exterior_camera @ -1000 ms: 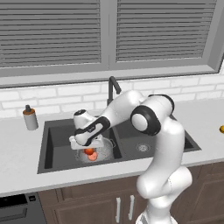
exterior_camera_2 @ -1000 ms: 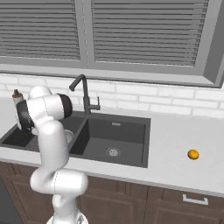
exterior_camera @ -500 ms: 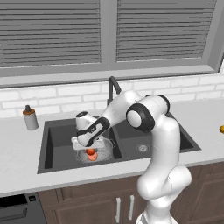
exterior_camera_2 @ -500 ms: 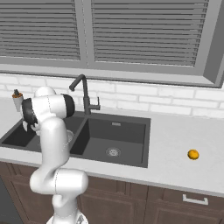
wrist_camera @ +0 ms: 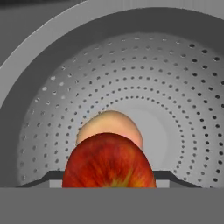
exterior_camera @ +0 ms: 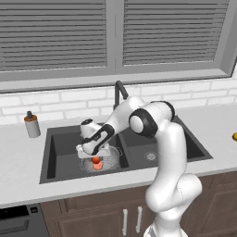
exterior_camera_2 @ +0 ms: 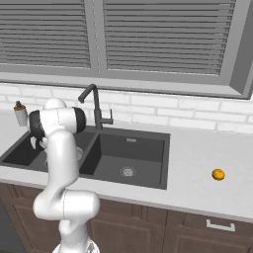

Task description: Put the colander in the sink, put the tangerine, peach, apple in the colander, and turn on the sink faucet and pour water over the colander.

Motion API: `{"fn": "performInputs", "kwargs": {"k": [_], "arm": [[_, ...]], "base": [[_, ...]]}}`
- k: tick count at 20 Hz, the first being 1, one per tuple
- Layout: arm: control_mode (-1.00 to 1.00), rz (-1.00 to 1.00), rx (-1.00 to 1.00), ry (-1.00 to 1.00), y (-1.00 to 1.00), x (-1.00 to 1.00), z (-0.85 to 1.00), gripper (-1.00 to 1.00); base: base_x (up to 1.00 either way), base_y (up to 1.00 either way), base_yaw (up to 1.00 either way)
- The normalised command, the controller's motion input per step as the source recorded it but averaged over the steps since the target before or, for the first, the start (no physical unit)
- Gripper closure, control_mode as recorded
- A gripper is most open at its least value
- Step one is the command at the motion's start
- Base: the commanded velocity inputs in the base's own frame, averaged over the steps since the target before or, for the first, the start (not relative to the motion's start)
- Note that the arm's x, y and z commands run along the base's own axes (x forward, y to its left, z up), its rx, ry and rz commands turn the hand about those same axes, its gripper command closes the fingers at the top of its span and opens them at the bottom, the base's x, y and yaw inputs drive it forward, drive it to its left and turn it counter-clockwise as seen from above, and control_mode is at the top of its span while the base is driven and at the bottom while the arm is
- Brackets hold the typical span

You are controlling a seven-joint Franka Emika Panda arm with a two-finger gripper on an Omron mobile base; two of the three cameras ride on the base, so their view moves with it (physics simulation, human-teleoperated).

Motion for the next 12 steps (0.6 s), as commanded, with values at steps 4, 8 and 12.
{"fn": "performInputs", "kwargs": {"k": [4, 8, 12], "arm": [[-1.00, 0.00, -0.01, 0.00, 0.00, 0.21, -0.16, 1.00], [-1.00, 0.00, 0.00, 0.00, 0.00, 0.09, -0.02, -1.00], [-1.00, 0.00, 0.00, 0.00, 0.00, 0.00, 0.00, -1.00]], "base": [[0.00, 0.00, 0.00], [0.00, 0.00, 0.00], [0.00, 0.00, 0.00]]}}
